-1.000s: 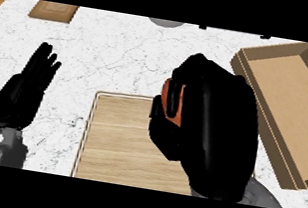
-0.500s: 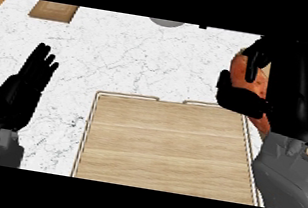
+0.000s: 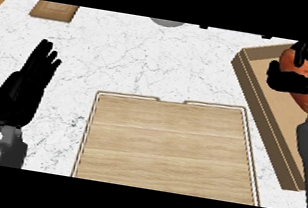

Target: Pick the sweet potato from the tray and place it in the cardboard box

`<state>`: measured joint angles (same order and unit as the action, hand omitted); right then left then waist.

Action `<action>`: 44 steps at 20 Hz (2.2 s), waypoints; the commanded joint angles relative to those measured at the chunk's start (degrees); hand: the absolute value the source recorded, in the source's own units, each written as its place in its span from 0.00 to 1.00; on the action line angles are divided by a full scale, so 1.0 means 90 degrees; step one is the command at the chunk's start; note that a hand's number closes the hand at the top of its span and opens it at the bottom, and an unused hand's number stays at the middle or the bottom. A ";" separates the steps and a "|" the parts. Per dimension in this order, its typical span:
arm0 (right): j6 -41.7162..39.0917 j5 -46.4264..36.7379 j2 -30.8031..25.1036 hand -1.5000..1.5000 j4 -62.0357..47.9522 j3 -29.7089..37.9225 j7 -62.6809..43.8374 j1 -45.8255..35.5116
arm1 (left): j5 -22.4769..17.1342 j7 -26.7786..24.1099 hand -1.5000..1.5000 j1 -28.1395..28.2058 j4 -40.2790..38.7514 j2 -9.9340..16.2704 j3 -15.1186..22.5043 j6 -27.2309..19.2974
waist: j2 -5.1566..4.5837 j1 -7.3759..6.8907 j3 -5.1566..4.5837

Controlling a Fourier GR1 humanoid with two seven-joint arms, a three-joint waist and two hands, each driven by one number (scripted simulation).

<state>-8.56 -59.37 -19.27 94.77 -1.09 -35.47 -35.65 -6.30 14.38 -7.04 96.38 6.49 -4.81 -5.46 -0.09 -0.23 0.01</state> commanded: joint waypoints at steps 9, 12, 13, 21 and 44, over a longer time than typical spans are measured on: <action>-0.0648 -0.0303 -0.0920 1.00 -0.2881 0.0054 0.1201 0.0324 | 0.0088 0.0054 0.50 0.0144 0.0153 -0.0054 0.0106 -0.0020 | -0.0027 -0.0100 0.0000; -0.0838 0.0148 -0.0996 0.00 -0.3709 0.0539 0.1544 -0.0045 | -0.0122 0.0066 0.50 0.0246 0.0132 -0.0009 0.0002 0.0144 | -0.0023 -0.0102 0.0001; -0.0523 0.0088 -0.1019 0.00 -0.4414 0.0581 0.1898 -0.0427 | 0.0078 -0.0158 0.50 -0.0311 -0.0415 -0.0016 0.0013 0.0058 | -0.0064 -0.0108 0.0002; 0.2096 0.0626 -0.0684 0.00 -0.4036 0.1358 0.3279 -0.0613 | 0.0074 -0.0421 0.50 -0.0002 -0.0368 -0.0142 0.0045 0.0085 | -0.0052 -0.0056 0.0012; 0.1169 0.5514 -0.0856 0.00 -0.3142 0.4473 0.4283 0.0197 | 0.0008 -0.0001 0.50 0.0107 0.0106 -0.0087 -0.0055 0.0005 | 0.0011 0.0022 0.0000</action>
<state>3.23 -13.94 -23.70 67.20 36.46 0.48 -35.70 -5.99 13.53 -5.69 96.72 5.87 -4.99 -4.97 0.06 0.14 0.03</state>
